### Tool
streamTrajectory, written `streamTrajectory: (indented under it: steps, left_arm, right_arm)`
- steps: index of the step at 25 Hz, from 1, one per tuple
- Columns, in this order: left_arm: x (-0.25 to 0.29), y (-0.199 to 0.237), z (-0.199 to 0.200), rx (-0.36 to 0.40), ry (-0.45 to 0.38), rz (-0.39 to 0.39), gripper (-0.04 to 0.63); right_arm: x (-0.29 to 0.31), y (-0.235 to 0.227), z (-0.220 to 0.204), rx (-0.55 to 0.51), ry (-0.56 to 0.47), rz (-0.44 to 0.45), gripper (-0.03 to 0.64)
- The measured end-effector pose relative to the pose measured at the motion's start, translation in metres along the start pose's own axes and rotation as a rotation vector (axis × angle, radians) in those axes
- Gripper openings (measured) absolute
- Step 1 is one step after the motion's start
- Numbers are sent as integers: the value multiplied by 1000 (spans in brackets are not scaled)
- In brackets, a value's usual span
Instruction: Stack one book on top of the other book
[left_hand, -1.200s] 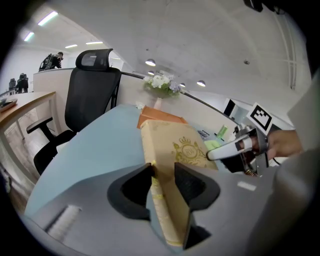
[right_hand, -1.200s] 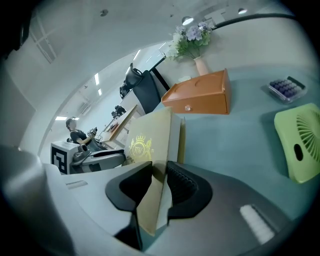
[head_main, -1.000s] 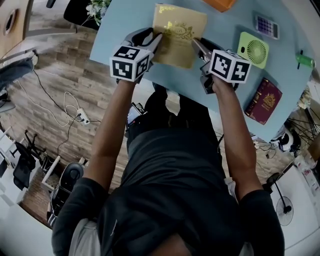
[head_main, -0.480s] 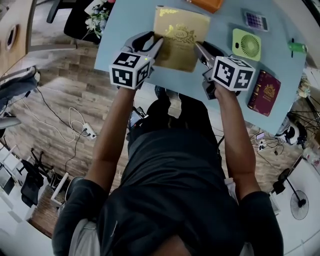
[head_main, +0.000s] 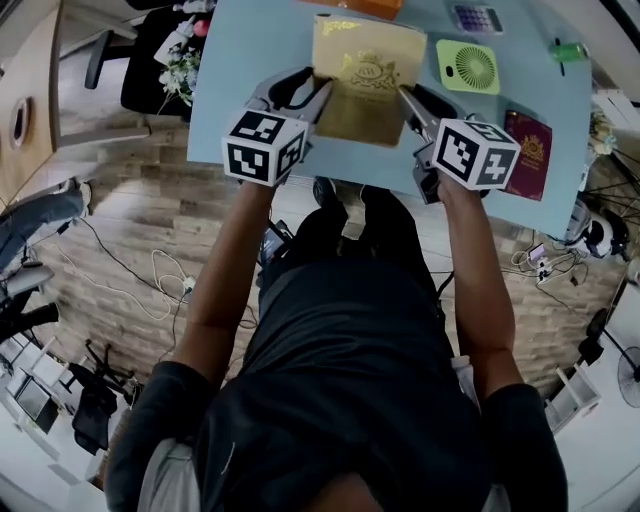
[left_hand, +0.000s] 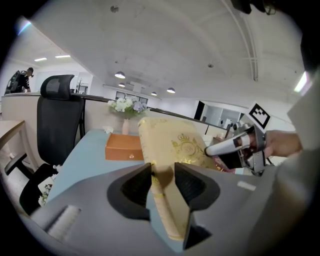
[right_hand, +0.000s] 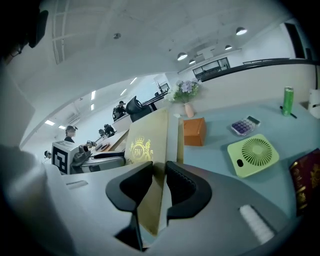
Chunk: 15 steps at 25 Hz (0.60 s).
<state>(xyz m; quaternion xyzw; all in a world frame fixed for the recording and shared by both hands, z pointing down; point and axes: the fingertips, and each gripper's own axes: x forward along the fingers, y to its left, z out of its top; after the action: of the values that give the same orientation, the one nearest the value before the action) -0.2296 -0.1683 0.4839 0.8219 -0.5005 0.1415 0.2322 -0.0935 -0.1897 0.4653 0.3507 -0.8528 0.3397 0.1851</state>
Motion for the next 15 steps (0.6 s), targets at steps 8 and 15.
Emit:
streamTrajectory:
  steps: [8, 15]
  left_arm:
    - [25, -49, 18, 57, -5, -91, 190]
    - [62, -112, 28, 110, 15, -150, 190]
  right_arm:
    - [-51, -31, 6, 17, -73, -72, 89]
    - [-103, -81, 1, 65, -119, -121, 89]
